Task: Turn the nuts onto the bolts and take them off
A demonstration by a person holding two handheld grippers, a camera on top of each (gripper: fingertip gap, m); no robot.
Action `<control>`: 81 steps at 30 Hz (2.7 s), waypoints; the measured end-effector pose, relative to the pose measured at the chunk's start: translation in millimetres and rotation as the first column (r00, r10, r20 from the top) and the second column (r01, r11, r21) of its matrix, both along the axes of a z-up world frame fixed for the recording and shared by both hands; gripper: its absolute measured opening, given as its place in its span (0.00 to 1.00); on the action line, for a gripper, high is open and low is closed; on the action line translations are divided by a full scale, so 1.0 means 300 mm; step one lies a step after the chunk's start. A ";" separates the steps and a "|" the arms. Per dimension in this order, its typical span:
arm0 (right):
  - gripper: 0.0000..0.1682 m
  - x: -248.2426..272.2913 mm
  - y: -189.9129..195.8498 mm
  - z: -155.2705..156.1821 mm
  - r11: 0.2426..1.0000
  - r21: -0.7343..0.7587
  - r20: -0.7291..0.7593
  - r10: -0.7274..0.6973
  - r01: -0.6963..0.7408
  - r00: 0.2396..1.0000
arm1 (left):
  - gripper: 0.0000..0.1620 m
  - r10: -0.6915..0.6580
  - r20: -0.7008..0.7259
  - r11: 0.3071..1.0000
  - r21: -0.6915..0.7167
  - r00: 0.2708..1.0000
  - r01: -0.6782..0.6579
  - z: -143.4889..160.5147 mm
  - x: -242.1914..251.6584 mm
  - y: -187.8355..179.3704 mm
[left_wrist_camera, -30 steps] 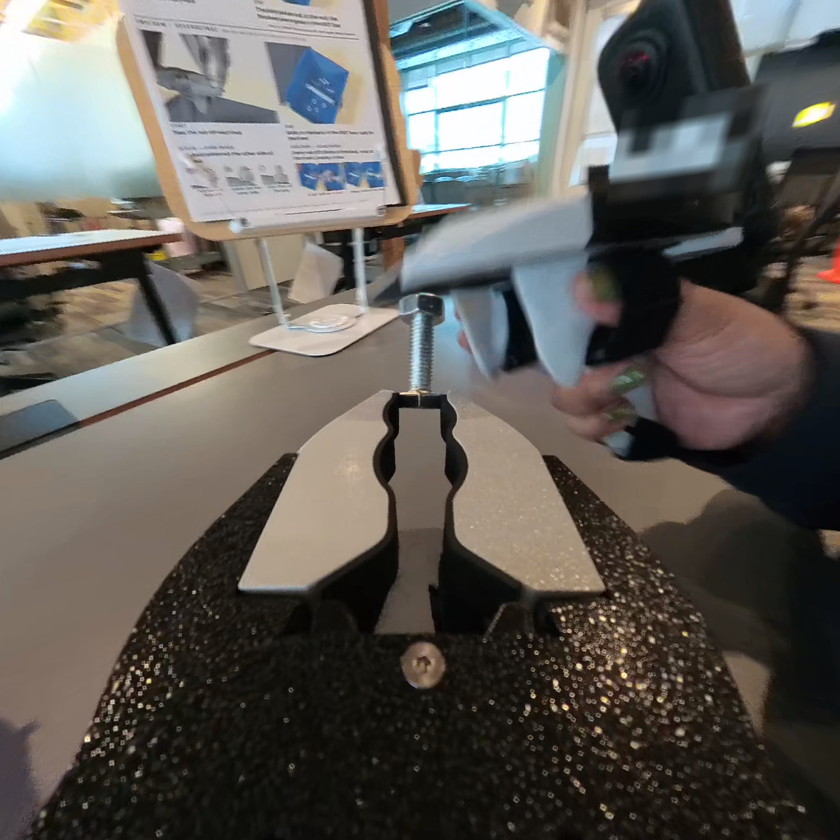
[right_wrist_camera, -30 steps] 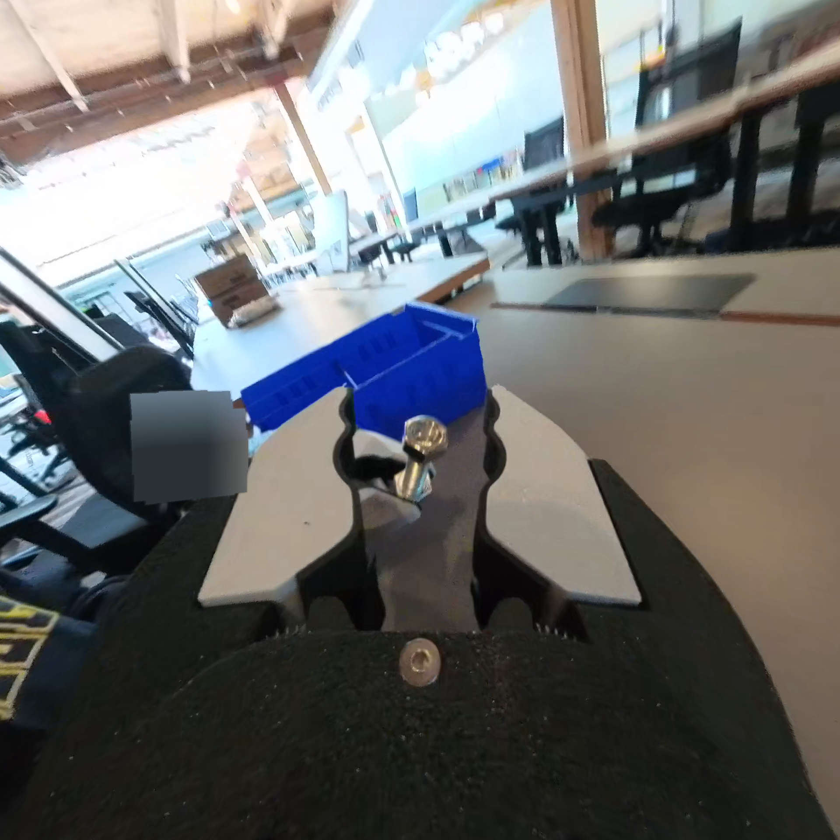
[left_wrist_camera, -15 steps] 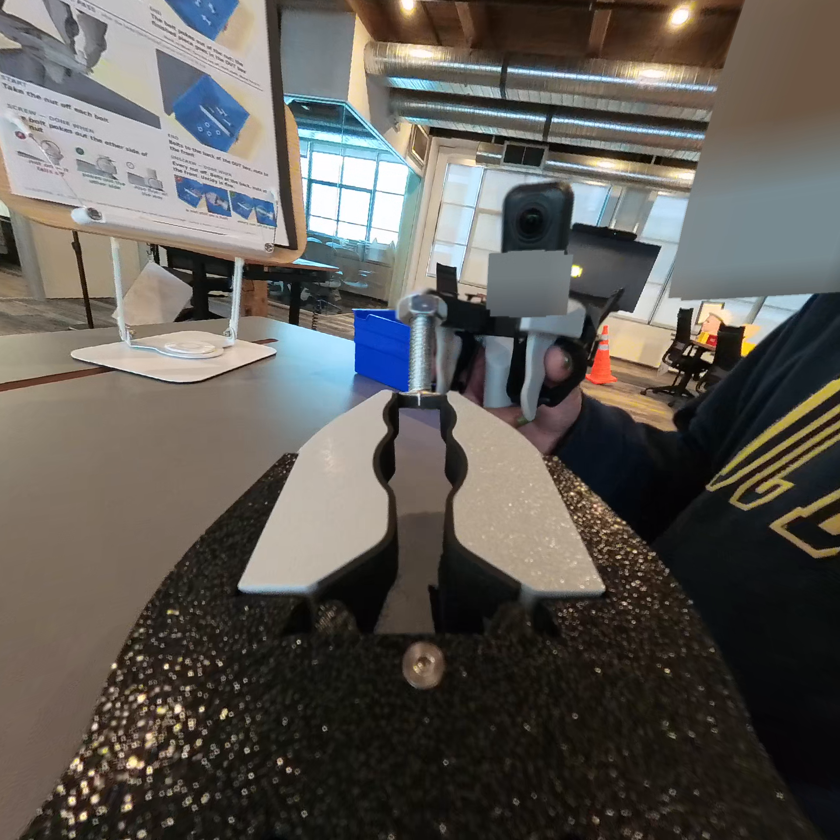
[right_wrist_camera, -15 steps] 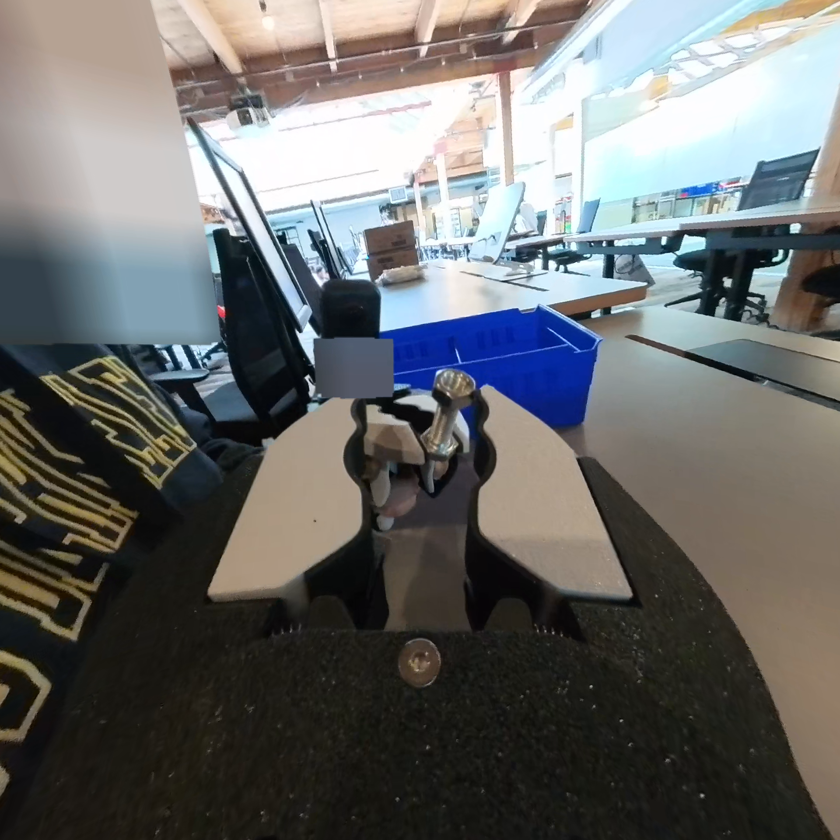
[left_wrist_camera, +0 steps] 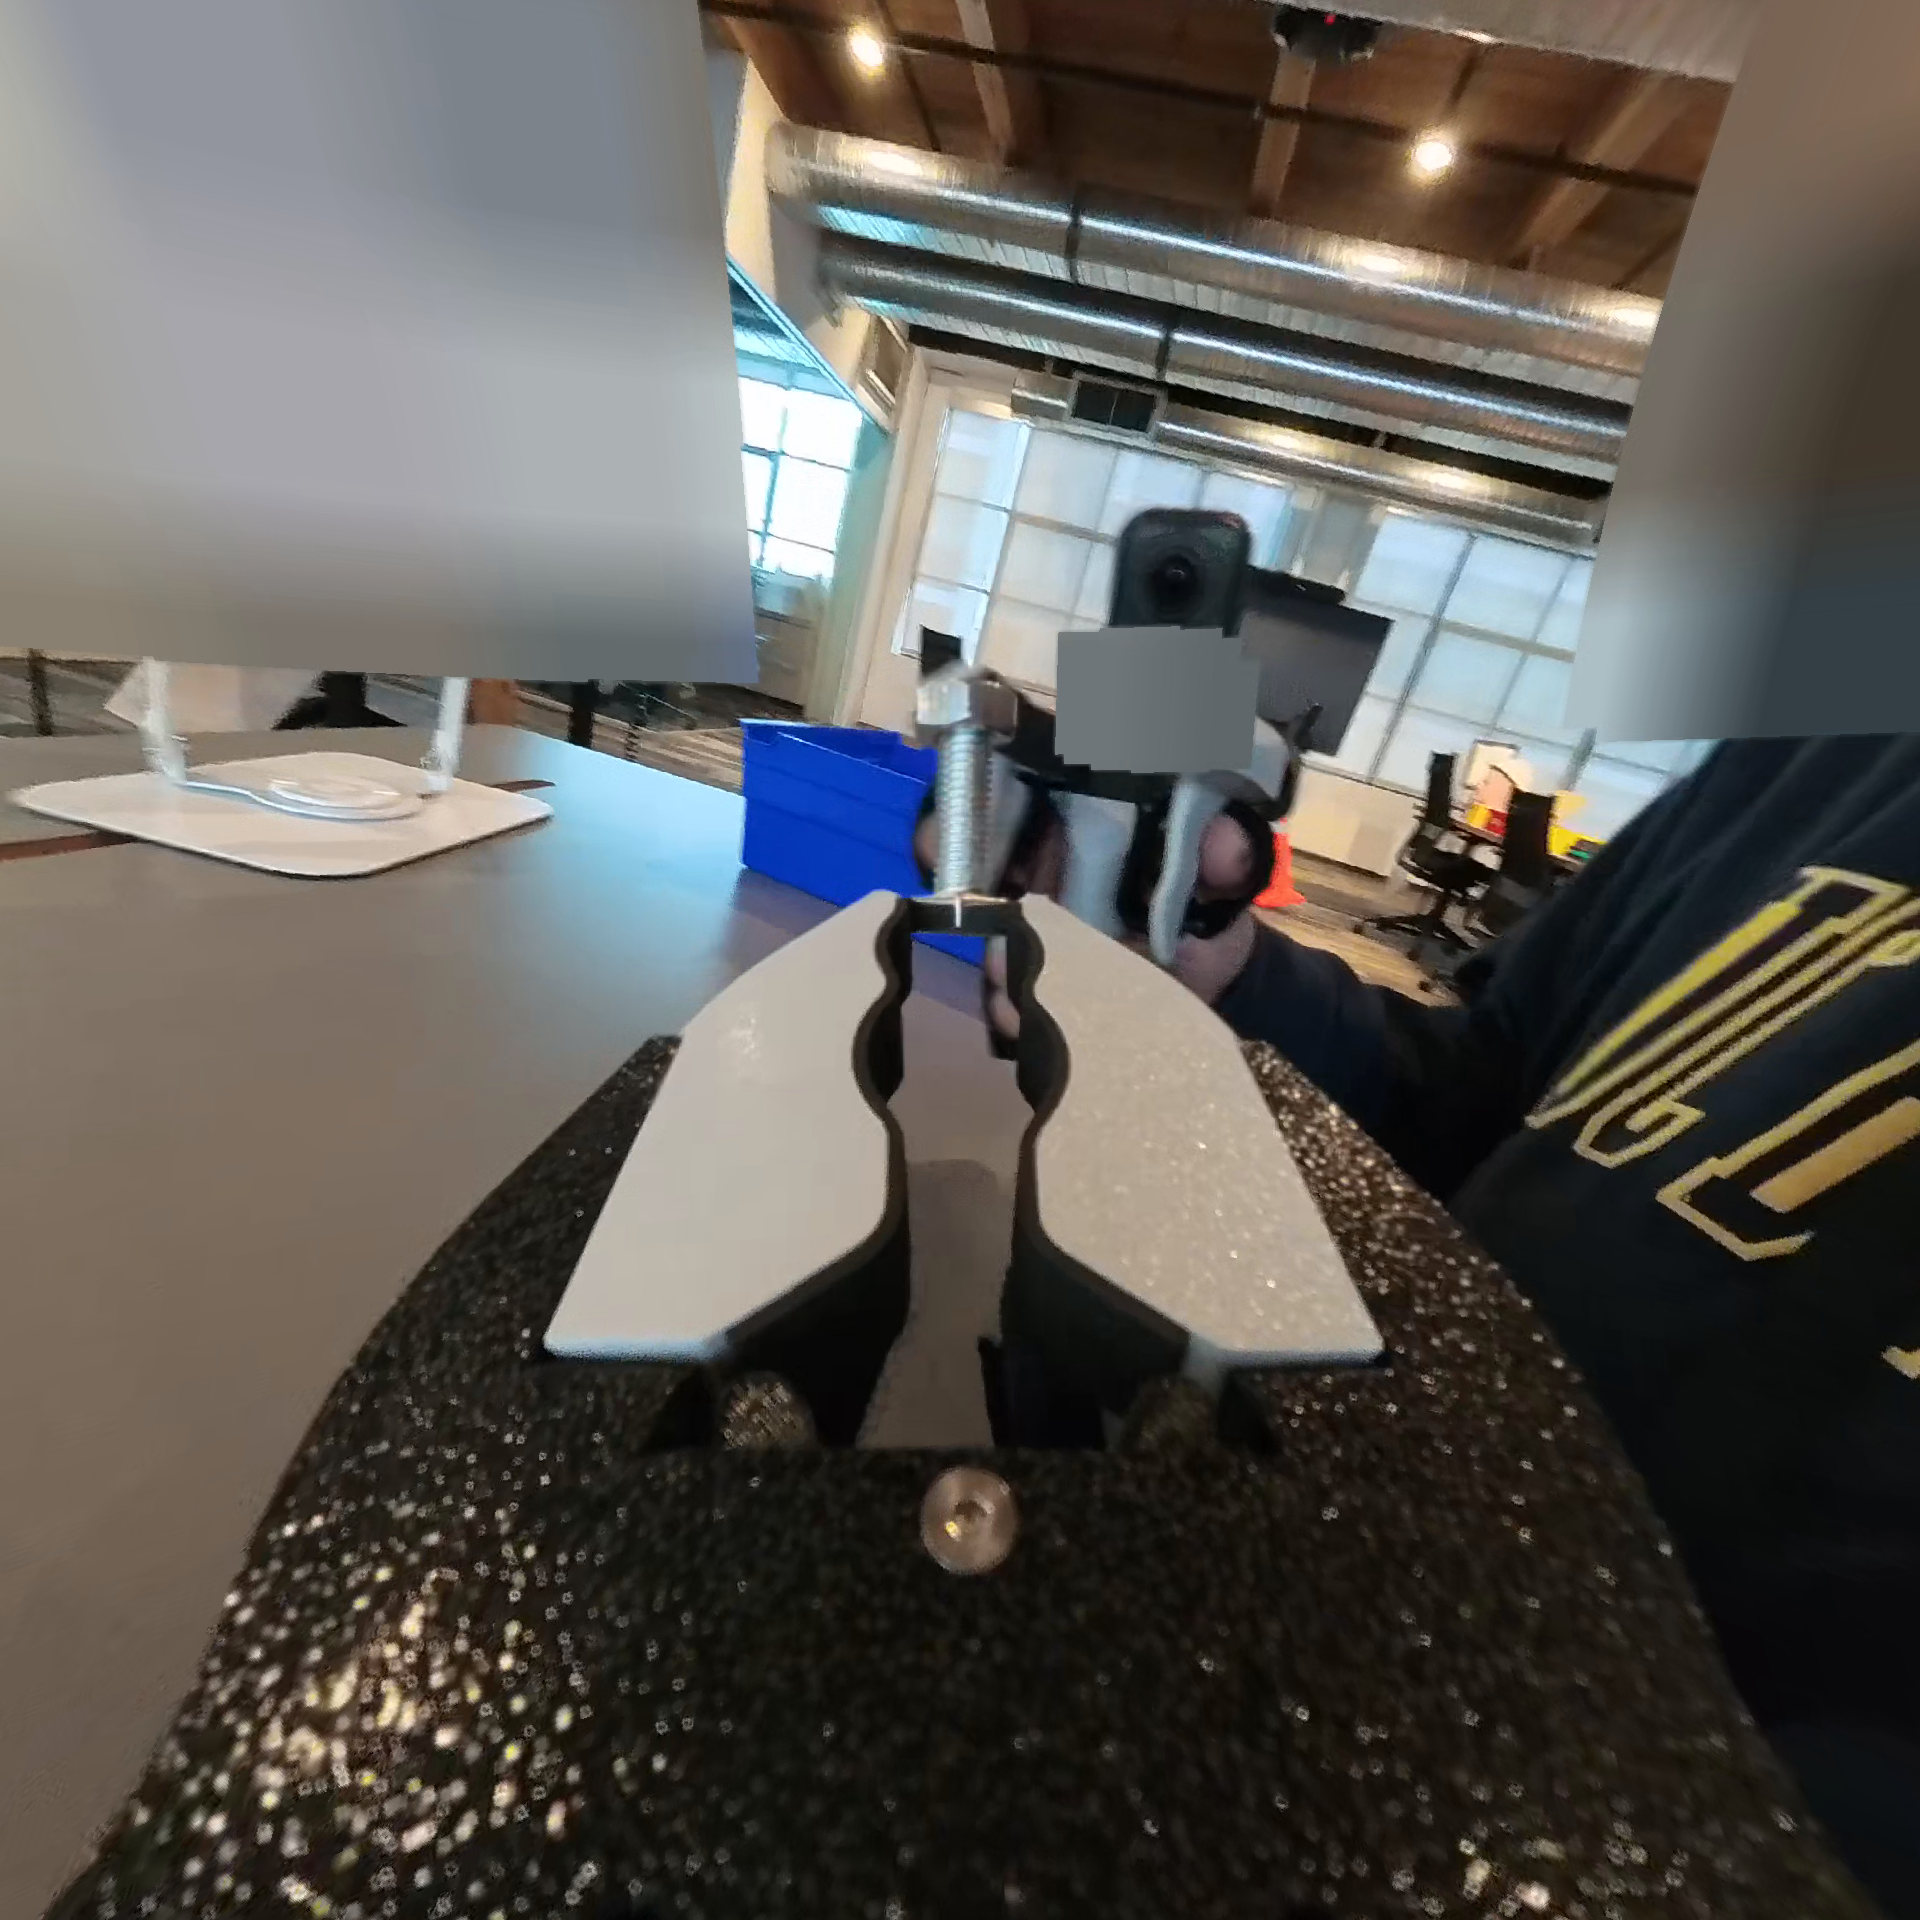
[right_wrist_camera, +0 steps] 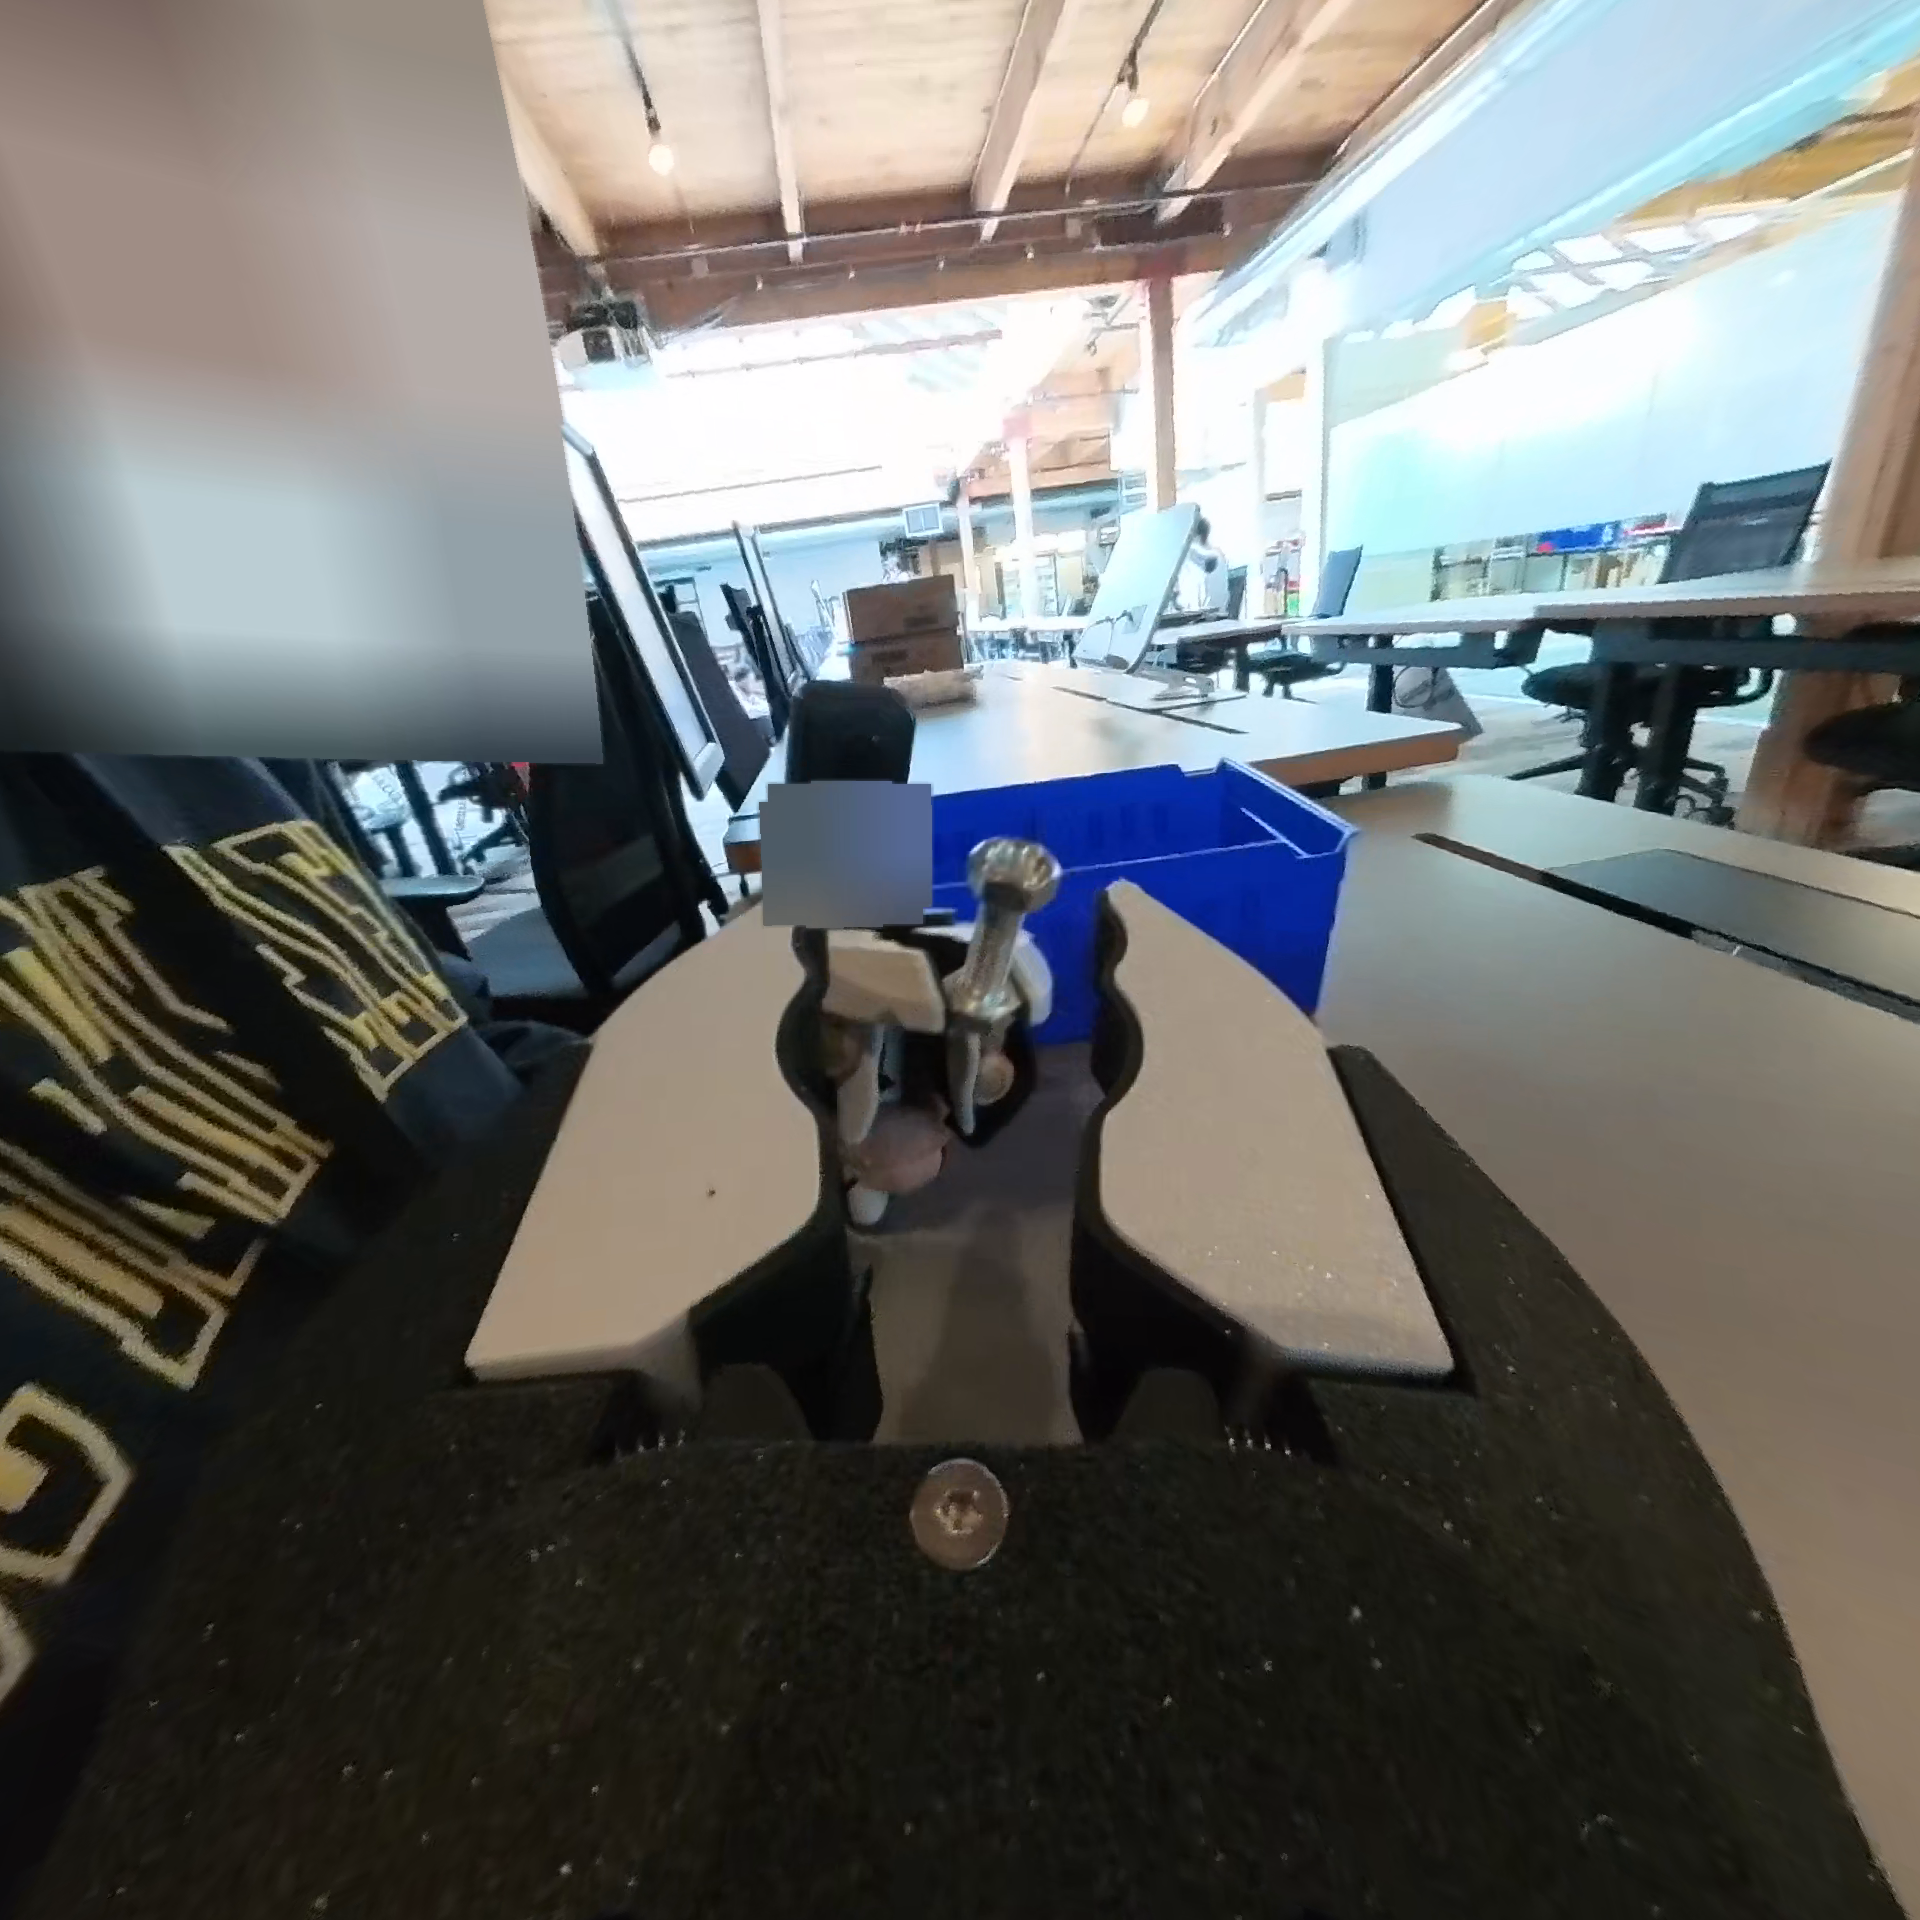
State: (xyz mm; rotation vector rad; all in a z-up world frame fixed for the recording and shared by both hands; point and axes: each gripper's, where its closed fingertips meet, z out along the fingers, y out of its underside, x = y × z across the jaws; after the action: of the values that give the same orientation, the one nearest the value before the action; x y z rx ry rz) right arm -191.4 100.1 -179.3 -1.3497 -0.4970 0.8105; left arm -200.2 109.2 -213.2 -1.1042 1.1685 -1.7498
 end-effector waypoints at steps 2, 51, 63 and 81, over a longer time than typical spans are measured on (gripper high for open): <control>0.32 -0.025 0.025 0.000 1.000 0.003 0.005 0.005 -0.005 1.000 | 0.10 -0.039 -0.019 0.999 0.023 0.999 0.040 -0.010 0.014 -0.035; 0.15 0.014 -0.018 -0.080 0.996 -0.064 0.042 0.063 -0.060 0.997 | 0.10 -0.087 -0.008 0.996 -0.022 0.996 0.087 -0.011 -0.012 -0.020; 0.08 -0.051 0.020 -0.098 0.988 -0.107 -0.004 0.113 -0.113 0.994 | 0.10 -0.105 -0.031 0.994 0.003 0.994 0.105 -0.023 -0.002 -0.043; 0.06 0.963 -0.403 -0.005 0.324 -0.179 0.713 -0.608 0.929 0.349 | 0.44 0.033 -0.144 0.995 0.098 0.989 -0.019 -0.065 0.044 -0.012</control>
State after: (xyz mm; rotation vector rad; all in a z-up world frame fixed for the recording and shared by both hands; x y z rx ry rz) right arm 97.5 -20.7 -180.7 -2.1368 0.1307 -0.3978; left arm -187.0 105.7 -232.8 -1.1989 1.3071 -1.5971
